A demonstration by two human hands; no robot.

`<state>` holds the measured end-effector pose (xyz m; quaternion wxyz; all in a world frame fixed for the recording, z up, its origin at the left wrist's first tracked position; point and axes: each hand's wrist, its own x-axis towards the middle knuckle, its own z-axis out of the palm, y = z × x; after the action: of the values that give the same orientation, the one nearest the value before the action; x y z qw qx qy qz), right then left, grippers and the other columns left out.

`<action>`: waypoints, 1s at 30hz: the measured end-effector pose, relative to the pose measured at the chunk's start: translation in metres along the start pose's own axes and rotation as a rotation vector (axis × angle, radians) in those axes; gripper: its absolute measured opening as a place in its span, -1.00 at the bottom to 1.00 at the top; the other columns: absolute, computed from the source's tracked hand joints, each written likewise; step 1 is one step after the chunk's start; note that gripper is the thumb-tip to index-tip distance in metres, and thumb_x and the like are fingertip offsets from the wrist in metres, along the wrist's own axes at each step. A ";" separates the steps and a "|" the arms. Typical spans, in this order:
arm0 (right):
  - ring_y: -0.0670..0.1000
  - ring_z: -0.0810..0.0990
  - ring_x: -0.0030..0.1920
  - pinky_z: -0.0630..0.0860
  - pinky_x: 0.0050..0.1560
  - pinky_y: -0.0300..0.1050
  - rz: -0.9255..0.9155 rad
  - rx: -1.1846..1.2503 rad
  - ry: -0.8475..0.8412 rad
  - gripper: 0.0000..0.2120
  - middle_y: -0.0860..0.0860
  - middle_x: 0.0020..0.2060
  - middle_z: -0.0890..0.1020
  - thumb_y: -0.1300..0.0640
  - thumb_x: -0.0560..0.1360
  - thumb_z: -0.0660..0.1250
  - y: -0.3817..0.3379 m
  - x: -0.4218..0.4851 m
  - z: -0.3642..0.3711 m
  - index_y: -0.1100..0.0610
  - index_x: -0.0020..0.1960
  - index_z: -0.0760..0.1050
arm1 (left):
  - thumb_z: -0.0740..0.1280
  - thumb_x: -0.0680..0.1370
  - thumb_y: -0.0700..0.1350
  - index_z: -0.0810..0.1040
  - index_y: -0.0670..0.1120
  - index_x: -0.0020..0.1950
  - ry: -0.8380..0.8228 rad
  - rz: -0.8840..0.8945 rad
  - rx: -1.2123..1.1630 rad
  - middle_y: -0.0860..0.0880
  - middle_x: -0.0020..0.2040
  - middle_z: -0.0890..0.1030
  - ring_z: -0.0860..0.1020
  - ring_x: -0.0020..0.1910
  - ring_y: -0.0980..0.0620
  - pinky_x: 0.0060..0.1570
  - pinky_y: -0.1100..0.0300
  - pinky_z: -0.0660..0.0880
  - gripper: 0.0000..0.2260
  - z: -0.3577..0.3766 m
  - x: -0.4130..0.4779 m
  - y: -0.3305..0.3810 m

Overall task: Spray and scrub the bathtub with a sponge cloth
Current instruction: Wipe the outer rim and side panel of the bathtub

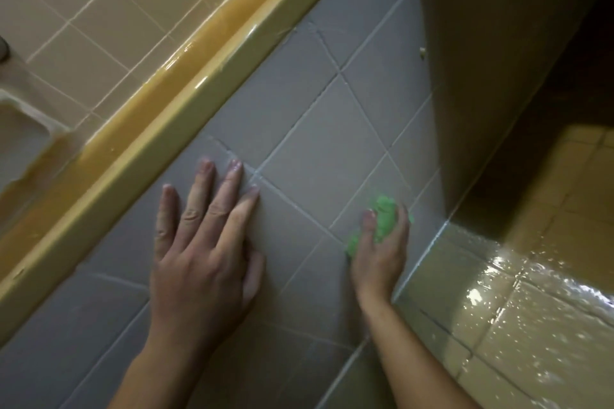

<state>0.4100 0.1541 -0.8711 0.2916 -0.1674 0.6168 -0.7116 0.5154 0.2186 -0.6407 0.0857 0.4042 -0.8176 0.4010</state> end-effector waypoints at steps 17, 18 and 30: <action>-0.03 0.25 0.60 0.23 0.54 -0.11 -0.514 -0.098 -0.248 -0.43 -0.11 0.59 0.31 -0.34 0.60 0.16 -0.038 -0.100 -0.003 -0.20 0.56 0.22 | 0.22 0.47 -0.13 0.54 -0.19 0.46 0.195 -0.158 -0.337 -0.12 0.61 0.34 0.18 0.66 -0.11 0.64 -0.15 -0.19 -0.45 0.004 -0.002 0.002; 0.00 0.35 0.55 0.32 0.48 -0.13 -0.310 -0.097 -0.163 -0.44 -0.13 0.53 0.39 -0.41 0.55 0.16 -0.023 -0.098 -0.004 -0.28 0.50 0.24 | 0.20 0.48 -0.14 0.54 -0.20 0.46 0.196 -0.154 -0.353 -0.12 0.61 0.35 0.18 0.66 -0.11 0.64 -0.14 -0.19 -0.45 0.004 -0.002 0.001; -0.18 0.59 0.17 0.57 0.19 -0.09 -0.472 -0.027 0.039 -0.58 -0.15 0.20 0.59 -0.15 0.67 0.22 -0.174 -0.006 0.029 -0.06 0.48 0.36 | 0.14 0.58 -0.19 0.36 -0.25 0.58 0.395 -0.239 -0.612 -0.17 0.62 0.31 0.20 0.65 -0.09 0.66 -0.04 -0.15 -0.46 0.011 0.014 0.008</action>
<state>0.3956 0.1471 -0.6951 0.1029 -0.2973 0.5755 -0.7549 0.5024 0.2052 -0.6461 0.4042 0.3673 -0.8145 0.1958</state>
